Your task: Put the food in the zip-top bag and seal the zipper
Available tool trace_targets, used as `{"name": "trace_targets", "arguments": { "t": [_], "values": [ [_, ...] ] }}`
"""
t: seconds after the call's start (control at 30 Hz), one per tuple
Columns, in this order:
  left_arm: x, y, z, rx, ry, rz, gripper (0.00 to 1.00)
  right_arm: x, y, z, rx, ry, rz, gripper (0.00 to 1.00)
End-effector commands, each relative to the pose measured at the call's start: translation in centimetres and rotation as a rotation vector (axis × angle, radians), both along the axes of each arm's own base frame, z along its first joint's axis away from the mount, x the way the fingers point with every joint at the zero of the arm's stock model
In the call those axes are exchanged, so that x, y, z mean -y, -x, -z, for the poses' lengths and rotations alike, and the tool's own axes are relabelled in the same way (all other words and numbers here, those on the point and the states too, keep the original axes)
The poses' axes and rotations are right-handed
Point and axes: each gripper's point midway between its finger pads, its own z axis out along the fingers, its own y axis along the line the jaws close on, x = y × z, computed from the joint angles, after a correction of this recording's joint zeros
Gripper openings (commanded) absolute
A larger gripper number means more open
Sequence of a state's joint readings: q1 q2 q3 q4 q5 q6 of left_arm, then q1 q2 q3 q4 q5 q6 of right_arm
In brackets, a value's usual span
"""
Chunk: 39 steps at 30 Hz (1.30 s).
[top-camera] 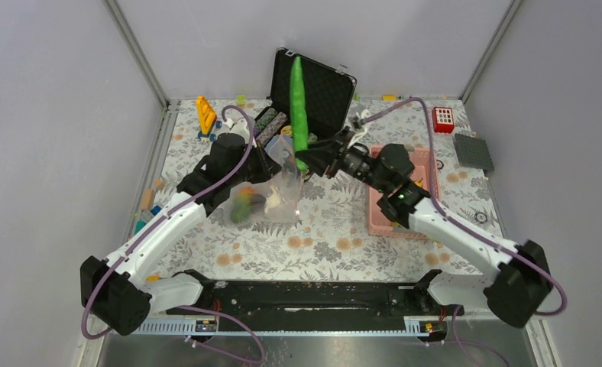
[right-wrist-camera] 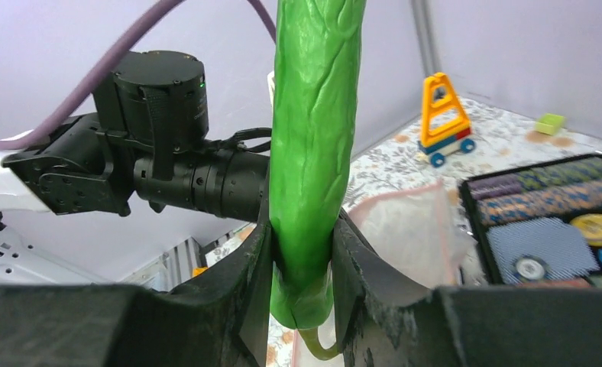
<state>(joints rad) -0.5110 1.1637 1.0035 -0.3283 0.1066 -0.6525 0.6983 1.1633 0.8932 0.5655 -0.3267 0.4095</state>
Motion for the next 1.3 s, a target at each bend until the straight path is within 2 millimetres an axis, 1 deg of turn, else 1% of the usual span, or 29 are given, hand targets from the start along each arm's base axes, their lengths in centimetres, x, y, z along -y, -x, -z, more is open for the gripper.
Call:
{"name": "trace_targets", "arguments": {
  "t": [0.0, 0.07, 0.13, 0.23, 0.33, 0.43, 0.6, 0.77, 0.83, 0.97, 1.1, 1.27],
  "values": [
    [-0.4, 0.1, -4.8, 0.094, 0.064, -0.016, 0.00, -3.7, 0.3, -3.3, 0.141, -0.102, -0.091, 0.08],
    [-0.6, 0.4, -5.3, 0.103, 0.070, -0.022, 0.00, -5.2, -0.1, -2.4, 0.140, -0.097, -0.104, 0.08],
    [-0.7, 0.6, -5.9, 0.114, 0.081, -0.022, 0.00, -6.3, -0.6, -1.1, 0.132, -0.070, -0.100, 0.08],
    [-1.1, 0.9, -7.1, 0.138, 0.096, -0.039, 0.00, -7.1, -1.2, 1.0, 0.127, -0.027, -0.069, 0.09],
    [-1.7, 0.9, -7.8, 0.157, 0.103, -0.070, 0.00, -7.7, -1.1, 2.9, 0.133, 0.017, -0.057, 0.12],
    [-2.1, 0.9, -8.3, 0.165, 0.104, -0.095, 0.00, -7.7, -0.7, 4.1, 0.146, 0.053, -0.049, 0.17],
    [-2.5, 0.7, -8.8, 0.178, 0.114, -0.120, 0.00, -6.7, -0.5, 5.7, 0.153, 0.119, -0.015, 0.24],
    [-2.5, 0.8, -9.1, 0.190, 0.123, -0.120, 0.00, -5.9, -0.6, 7.3, 0.159, 0.184, 0.020, 0.40],
    [-2.5, 0.8, -9.2, 0.192, 0.124, -0.119, 0.00, -5.7, -0.6, 7.4, 0.166, 0.192, 0.028, 0.52],
    [-2.3, 1.0, -9.3, 0.199, 0.133, -0.105, 0.00, -5.8, -0.6, 6.9, 0.170, 0.202, 0.024, 0.64],
    [-2.2, 1.0, -9.0, 0.198, 0.129, -0.099, 0.00, -5.9, -0.5, 5.7, 0.169, 0.193, 0.015, 0.68],
    [-2.0, 1.2, -8.8, 0.206, 0.134, -0.078, 0.00, -4.9, -1.1, 3.6, 0.140, 0.156, 0.081, 0.71]
  ]
}}
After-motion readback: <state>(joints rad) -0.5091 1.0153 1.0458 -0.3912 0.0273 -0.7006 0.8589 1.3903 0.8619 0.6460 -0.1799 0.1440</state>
